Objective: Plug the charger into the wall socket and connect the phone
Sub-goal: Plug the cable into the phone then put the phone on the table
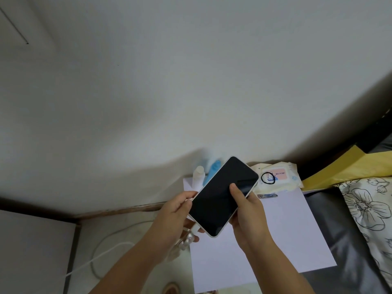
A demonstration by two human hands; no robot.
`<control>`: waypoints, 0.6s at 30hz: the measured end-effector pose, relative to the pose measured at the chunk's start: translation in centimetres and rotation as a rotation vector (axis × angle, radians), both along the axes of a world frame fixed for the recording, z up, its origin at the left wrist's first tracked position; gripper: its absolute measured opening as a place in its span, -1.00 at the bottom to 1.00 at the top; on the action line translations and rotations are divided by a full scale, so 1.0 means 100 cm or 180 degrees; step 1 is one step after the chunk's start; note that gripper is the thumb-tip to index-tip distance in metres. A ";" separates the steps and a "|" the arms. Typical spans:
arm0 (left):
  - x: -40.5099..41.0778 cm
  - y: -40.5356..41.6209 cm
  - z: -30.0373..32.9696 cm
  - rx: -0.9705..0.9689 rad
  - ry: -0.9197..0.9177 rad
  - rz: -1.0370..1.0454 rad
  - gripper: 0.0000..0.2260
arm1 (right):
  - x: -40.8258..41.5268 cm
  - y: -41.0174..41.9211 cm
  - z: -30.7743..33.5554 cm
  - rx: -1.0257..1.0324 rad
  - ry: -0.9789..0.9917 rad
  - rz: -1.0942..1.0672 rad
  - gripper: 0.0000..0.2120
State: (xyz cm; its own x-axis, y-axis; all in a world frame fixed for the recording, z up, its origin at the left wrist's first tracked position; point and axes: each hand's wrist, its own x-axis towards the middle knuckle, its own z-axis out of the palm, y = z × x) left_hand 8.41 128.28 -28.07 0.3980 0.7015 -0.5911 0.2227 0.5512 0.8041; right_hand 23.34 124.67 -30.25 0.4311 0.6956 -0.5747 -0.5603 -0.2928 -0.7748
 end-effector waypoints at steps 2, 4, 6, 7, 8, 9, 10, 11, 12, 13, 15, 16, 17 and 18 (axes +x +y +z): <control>0.000 0.000 0.001 -0.0152 -0.0072 0.0139 -0.74 | 0.002 -0.002 0.000 0.0055 0.0255 0.0046 -0.83; 0.000 0.001 0.002 -0.0271 -0.0106 0.0244 -0.72 | 0.005 -0.006 0.000 0.0164 0.0452 0.0112 -0.78; -0.001 0.002 0.000 -0.0293 -0.0133 0.0289 -0.72 | 0.006 -0.009 0.000 0.0281 0.0597 0.0123 -0.69; -0.001 0.002 -0.001 -0.0292 -0.0157 0.0303 -0.71 | 0.006 -0.010 -0.001 0.0339 0.0674 0.0104 -0.68; -0.001 0.002 -0.002 -0.0293 -0.0173 0.0294 -0.70 | 0.006 -0.011 -0.001 0.0396 0.0745 0.0094 -0.68; -0.001 0.002 -0.002 -0.0294 -0.0188 0.0269 -0.69 | 0.006 -0.012 -0.002 0.0450 0.0793 0.0097 -0.66; -0.001 0.002 -0.003 -0.0293 -0.0212 0.0249 -0.68 | 0.007 -0.012 -0.003 0.0493 0.0818 0.0114 -0.64; -0.001 0.002 -0.004 -0.0292 -0.0239 0.0242 -0.68 | 0.007 -0.013 -0.004 0.0525 0.0826 0.0140 -0.61; -0.002 0.001 -0.004 -0.0294 -0.0256 0.0242 -0.68 | 0.008 -0.014 -0.005 0.0549 0.0833 0.0160 -0.60; -0.001 0.001 -0.005 -0.0298 -0.0258 0.0233 -0.68 | 0.008 -0.014 -0.006 0.0572 0.0851 0.0175 -0.60; -0.002 0.001 -0.007 -0.0308 -0.0209 0.0175 -0.67 | 0.009 -0.015 -0.007 0.0613 0.0915 0.0199 -0.61; -0.002 0.001 -0.008 -0.0313 -0.0184 0.0143 -0.67 | 0.010 -0.016 -0.009 0.0622 0.0962 0.0200 -0.61; -0.001 0.001 -0.009 -0.0318 -0.0160 0.0120 -0.68 | 0.011 -0.017 -0.010 0.0625 0.1019 0.0185 -0.62; -0.001 0.001 -0.011 -0.0317 -0.0141 0.0105 -0.69 | 0.012 -0.018 -0.012 0.0632 0.1088 0.0167 -0.63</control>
